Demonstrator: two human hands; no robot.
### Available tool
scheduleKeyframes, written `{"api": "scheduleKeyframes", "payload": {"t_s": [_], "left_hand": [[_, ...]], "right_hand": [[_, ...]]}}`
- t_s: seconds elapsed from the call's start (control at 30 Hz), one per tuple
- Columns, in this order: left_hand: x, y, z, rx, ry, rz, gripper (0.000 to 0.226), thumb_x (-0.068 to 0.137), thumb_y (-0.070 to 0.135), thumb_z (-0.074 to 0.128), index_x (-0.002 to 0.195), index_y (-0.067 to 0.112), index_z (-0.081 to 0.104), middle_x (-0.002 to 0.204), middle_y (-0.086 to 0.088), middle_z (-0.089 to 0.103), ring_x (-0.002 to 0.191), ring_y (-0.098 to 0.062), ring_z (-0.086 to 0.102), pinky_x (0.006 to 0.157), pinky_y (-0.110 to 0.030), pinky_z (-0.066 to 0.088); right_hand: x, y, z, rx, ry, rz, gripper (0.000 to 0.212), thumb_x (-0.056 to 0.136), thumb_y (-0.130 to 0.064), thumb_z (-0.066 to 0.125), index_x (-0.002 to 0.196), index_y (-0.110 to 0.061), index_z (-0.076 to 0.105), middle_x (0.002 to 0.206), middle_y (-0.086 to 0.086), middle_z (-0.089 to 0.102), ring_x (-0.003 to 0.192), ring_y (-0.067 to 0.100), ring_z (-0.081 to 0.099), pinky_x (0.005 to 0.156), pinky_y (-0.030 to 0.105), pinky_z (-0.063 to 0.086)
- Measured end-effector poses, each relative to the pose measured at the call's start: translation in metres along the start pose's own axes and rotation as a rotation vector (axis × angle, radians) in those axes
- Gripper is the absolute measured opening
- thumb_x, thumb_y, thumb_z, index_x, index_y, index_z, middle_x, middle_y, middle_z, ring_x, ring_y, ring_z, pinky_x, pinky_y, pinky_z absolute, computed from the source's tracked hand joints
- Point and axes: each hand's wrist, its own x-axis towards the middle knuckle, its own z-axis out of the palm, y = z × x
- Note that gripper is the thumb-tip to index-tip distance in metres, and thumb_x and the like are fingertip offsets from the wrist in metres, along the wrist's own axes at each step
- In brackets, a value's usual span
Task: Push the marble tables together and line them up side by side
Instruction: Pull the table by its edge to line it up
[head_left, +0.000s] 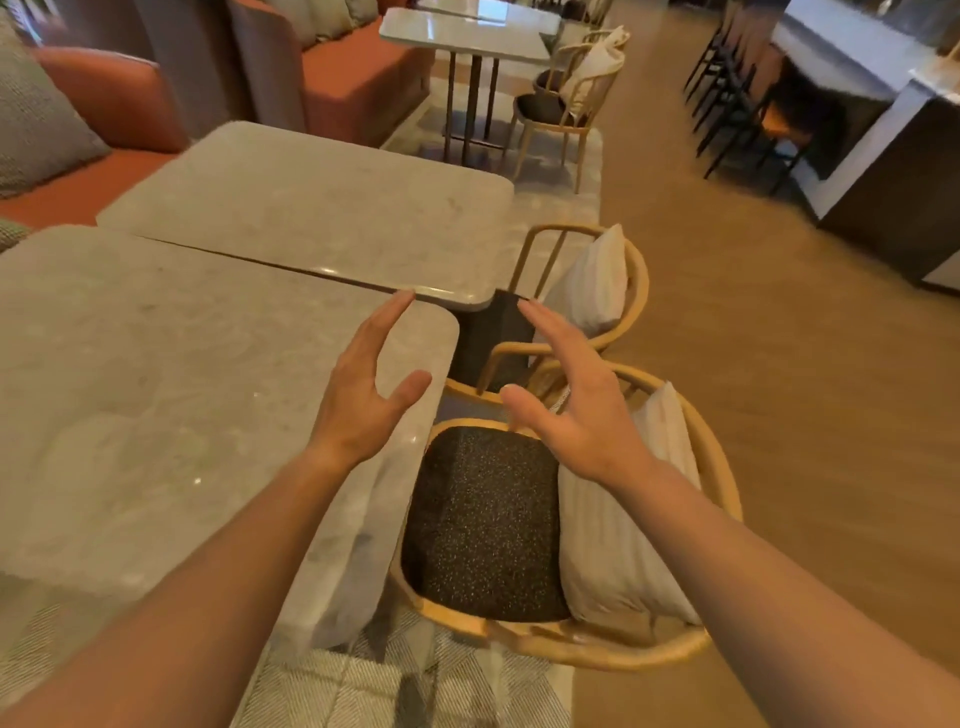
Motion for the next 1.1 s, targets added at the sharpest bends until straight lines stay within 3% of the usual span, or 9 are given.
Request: {"api": "scheduleKeyframes", "payload": {"t_s": [0.13, 0.3, 0.4, 0.5, 0.63, 0.83, 0.97, 1.03, 1.1], "left_hand": [[0.025, 0.002, 0.028, 0.068, 0.121, -0.007, 0.071, 0.092, 0.060, 0.060, 0.157, 0.037, 0.041, 0.158, 0.020, 0.047, 0.150, -0.011, 0.048, 0.119, -0.011, 0.035], [0.018, 0.022, 0.057, 0.200, 0.291, -0.042, 0.072, 0.094, 0.080, 0.052, 0.153, 0.038, 0.046, 0.149, 0.040, 0.043, 0.138, 0.018, 0.045, 0.113, -0.005, 0.035], [-0.002, 0.030, 0.080, 0.235, 0.471, -0.161, 0.066, 0.094, 0.072, 0.059, 0.152, 0.043, 0.045, 0.148, 0.045, 0.043, 0.138, 0.007, 0.051, 0.111, -0.008, 0.037], [-0.039, 0.038, 0.113, 0.222, 0.621, -0.296, 0.064, 0.094, 0.061, 0.061, 0.153, 0.044, 0.045, 0.151, 0.035, 0.044, 0.140, -0.011, 0.054, 0.109, -0.013, 0.039], [-0.087, 0.054, 0.150, 0.164, 0.782, -0.459, 0.059, 0.093, 0.058, 0.059, 0.150, 0.056, 0.041, 0.161, 0.019, 0.047, 0.144, -0.014, 0.053, 0.113, -0.024, 0.042], [-0.088, 0.025, 0.175, 0.088, 1.014, -0.585, 0.053, 0.091, 0.062, 0.056, 0.142, 0.061, 0.040, 0.147, 0.017, 0.056, 0.136, -0.011, 0.059, 0.111, -0.026, 0.046], [-0.078, -0.005, 0.208, 0.022, 1.127, -0.659, 0.034, 0.093, 0.064, 0.056, 0.127, 0.057, 0.058, 0.125, 0.021, 0.069, 0.120, 0.010, 0.064, 0.103, -0.012, 0.050], [-0.082, -0.019, 0.223, -0.042, 1.132, -0.758, 0.025, 0.100, 0.064, 0.056, 0.114, 0.047, 0.069, 0.116, 0.018, 0.075, 0.113, 0.010, 0.068, 0.108, -0.026, 0.055], [-0.083, -0.031, 0.236, -0.116, 1.120, -0.916, 0.039, 0.100, 0.068, 0.050, 0.103, 0.038, 0.074, 0.114, 0.011, 0.078, 0.116, -0.004, 0.072, 0.112, -0.045, 0.055]], "right_hand": [[0.031, 0.050, -0.023, 0.068, -0.067, -0.030, 0.083, 0.092, -0.065, 0.059, 0.164, -0.029, 0.037, 0.171, -0.002, 0.040, 0.160, 0.012, 0.033, 0.126, 0.028, 0.030], [0.059, 0.112, -0.035, 0.145, -0.156, -0.170, 0.083, 0.093, -0.072, 0.058, 0.162, -0.029, 0.039, 0.165, -0.008, 0.043, 0.155, -0.001, 0.036, 0.123, 0.017, 0.027], [0.066, 0.136, -0.028, 0.249, -0.218, -0.218, 0.078, 0.092, -0.080, 0.052, 0.157, -0.039, 0.040, 0.148, -0.026, 0.045, 0.140, -0.017, 0.040, 0.112, 0.001, 0.029], [0.061, 0.148, -0.002, 0.345, -0.377, -0.202, 0.067, 0.087, -0.087, 0.052, 0.147, -0.063, 0.038, 0.142, -0.037, 0.044, 0.138, -0.010, 0.046, 0.112, 0.008, 0.034], [0.051, 0.142, 0.041, 0.460, -0.514, -0.263, 0.075, 0.093, -0.068, 0.062, 0.155, -0.029, 0.046, 0.153, -0.013, 0.050, 0.140, 0.011, 0.055, 0.117, 0.038, 0.047], [0.076, 0.144, 0.076, 0.527, -0.604, -0.283, 0.068, 0.094, -0.057, 0.061, 0.152, -0.023, 0.049, 0.155, -0.004, 0.054, 0.136, 0.012, 0.059, 0.112, 0.021, 0.047], [0.091, 0.181, 0.085, 0.470, -0.655, -0.152, 0.051, 0.102, -0.043, 0.067, 0.147, -0.022, 0.053, 0.141, -0.002, 0.061, 0.121, 0.001, 0.063, 0.099, 0.014, 0.051], [0.093, 0.195, 0.091, 0.430, -0.677, -0.025, 0.042, 0.106, -0.036, 0.063, 0.143, -0.015, 0.059, 0.123, -0.007, 0.066, 0.106, -0.011, 0.065, 0.091, 0.008, 0.051], [0.098, 0.208, 0.100, 0.391, -0.732, 0.122, 0.036, 0.108, -0.042, 0.057, 0.130, -0.015, 0.066, 0.114, -0.004, 0.072, 0.105, -0.003, 0.070, 0.100, 0.023, 0.056]]}}
